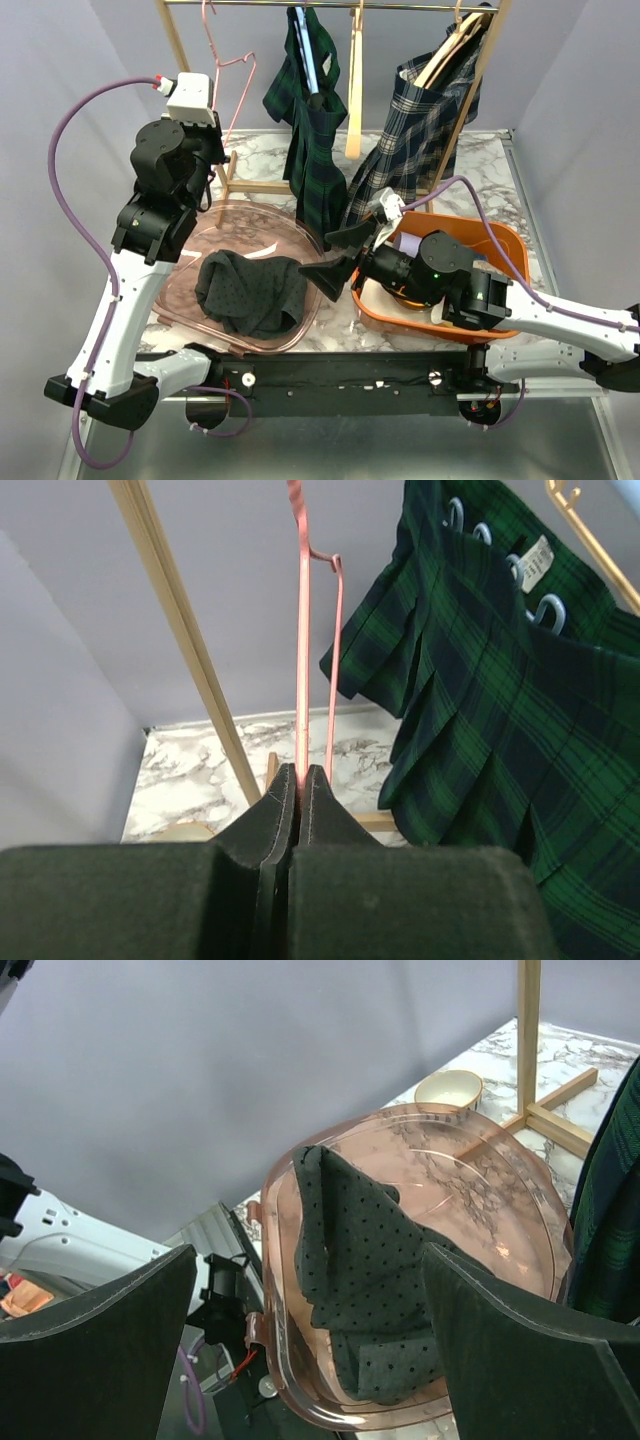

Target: Remove the skirt from the hanger

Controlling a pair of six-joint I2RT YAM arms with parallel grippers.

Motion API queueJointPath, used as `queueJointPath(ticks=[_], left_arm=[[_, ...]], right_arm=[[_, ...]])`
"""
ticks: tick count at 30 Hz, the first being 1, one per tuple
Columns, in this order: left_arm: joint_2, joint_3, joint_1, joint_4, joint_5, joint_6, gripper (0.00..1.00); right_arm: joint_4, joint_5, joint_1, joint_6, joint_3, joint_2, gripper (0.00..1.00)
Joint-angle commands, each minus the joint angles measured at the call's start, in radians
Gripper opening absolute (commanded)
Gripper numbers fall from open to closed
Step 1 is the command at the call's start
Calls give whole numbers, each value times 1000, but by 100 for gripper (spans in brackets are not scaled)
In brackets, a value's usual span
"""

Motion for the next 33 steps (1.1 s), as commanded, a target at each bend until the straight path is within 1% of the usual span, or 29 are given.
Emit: queueJointPath(ticks=[1, 7, 11, 13, 18, 22, 26, 33], left_arm=[[-18, 33, 2, 109, 30, 38, 0], [77, 81, 4, 142, -51, 113, 0], [113, 76, 2, 196, -59, 154, 0], [141, 81, 4, 227, -86, 176, 0], [189, 88, 7, 262, -126, 203, 0], [187, 91, 9, 282, -110, 194, 0], [169, 133, 9, 255, -82, 162, 0], [138, 133, 12, 288, -96, 167, 0]], right_arm=[[-8, 14, 3, -17, -1, -21, 100], [-7, 28, 3, -24, 2, -31, 100], [-9, 3, 2, -12, -21, -49, 100], [34, -3, 3, -12, -33, -55, 100], [5, 8, 2, -10, -40, -55, 100], [5, 6, 2, -6, -52, -71, 100], [3, 6, 3, -4, -55, -74, 100], [16, -9, 2, 0, -60, -74, 100]])
